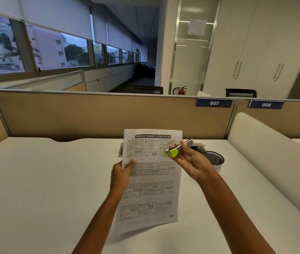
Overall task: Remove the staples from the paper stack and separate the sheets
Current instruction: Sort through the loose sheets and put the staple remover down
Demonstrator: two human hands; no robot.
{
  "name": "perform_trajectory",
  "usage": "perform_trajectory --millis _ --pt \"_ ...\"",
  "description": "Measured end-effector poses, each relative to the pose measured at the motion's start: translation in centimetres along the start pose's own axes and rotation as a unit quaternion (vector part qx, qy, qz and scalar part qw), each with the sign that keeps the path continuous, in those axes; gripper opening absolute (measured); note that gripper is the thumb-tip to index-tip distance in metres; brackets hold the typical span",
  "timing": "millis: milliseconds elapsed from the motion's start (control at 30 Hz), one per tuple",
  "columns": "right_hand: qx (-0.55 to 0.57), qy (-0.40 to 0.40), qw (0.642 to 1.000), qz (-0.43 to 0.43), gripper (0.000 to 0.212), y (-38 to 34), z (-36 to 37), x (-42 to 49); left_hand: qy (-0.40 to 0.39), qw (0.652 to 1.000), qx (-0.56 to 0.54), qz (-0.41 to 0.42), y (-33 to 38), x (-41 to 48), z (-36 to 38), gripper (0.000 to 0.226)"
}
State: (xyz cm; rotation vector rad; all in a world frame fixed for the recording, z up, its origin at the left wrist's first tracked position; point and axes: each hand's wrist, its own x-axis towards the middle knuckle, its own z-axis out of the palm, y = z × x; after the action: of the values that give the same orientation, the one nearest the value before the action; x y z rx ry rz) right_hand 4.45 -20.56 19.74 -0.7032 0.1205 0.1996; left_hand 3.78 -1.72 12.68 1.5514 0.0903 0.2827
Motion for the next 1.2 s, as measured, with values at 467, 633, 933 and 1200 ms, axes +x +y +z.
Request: perform_trajectory --millis 467,633,933,1200 --pt "-0.390 -0.222 0.840 -0.306 0.029 -2.6 5.8 -2.0 -0.081 0.993 0.049 0.072 1.9 -1.3 1.2 0.006" --pt "-0.432 -0.249 0.814 -0.297 0.029 -3.0 6.6 -2.5 -0.083 0.990 0.074 0.087 1.8 -1.3 1.2 0.010" --pt "-0.491 -0.274 0.781 -0.271 0.027 -3.5 6.8 -3.4 -0.082 0.990 0.077 0.082 1.9 -1.2 1.0 0.007" --pt "-0.521 -0.250 0.758 -0.304 0.025 -2.2 6.9 -2.9 -0.084 0.986 0.098 0.102 2.2 -1.3 1.3 0.009"
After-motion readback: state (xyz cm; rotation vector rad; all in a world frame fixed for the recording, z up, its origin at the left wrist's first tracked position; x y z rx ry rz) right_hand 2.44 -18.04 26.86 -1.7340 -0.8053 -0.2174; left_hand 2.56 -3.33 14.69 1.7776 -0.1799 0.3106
